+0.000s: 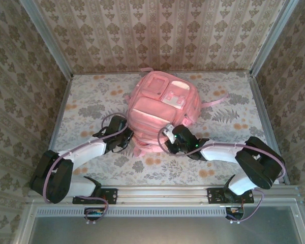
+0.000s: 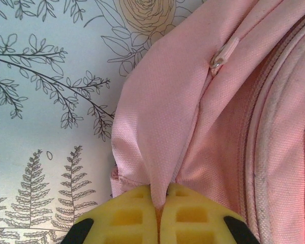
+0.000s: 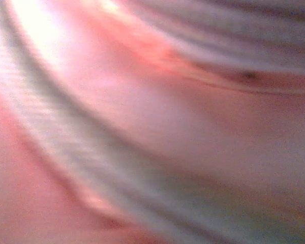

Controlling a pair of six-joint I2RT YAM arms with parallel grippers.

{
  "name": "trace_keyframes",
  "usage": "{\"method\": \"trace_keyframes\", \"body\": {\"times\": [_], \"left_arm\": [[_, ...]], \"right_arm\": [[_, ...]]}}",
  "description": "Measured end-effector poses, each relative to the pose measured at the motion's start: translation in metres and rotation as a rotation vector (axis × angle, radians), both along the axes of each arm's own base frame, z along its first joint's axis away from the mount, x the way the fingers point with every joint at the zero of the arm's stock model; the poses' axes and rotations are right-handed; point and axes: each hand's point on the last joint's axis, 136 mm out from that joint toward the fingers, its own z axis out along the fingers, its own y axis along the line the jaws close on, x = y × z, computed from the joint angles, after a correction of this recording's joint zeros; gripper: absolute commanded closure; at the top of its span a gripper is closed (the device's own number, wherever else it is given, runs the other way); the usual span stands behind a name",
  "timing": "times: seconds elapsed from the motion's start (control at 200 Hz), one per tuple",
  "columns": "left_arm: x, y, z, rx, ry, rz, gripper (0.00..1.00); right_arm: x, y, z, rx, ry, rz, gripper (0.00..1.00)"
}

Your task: Pack the student bag

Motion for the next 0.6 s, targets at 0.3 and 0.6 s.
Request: {"method": "trace_keyframes", "body": {"times": [0.3, 0.6], "left_arm": [[-0.002, -0.003, 0.002, 0.039, -0.030, -0.004, 0.82], [-0.003, 0.006, 0.050, 0.064, -0.163, -0.100, 0.32]], "right_arm": [[-0.020, 0.022, 0.005, -0.019, 0.004, 0.091, 1.00], [-0.028, 0.010, 0.028, 0.045, -0.043, 0.094, 1.00]]}}
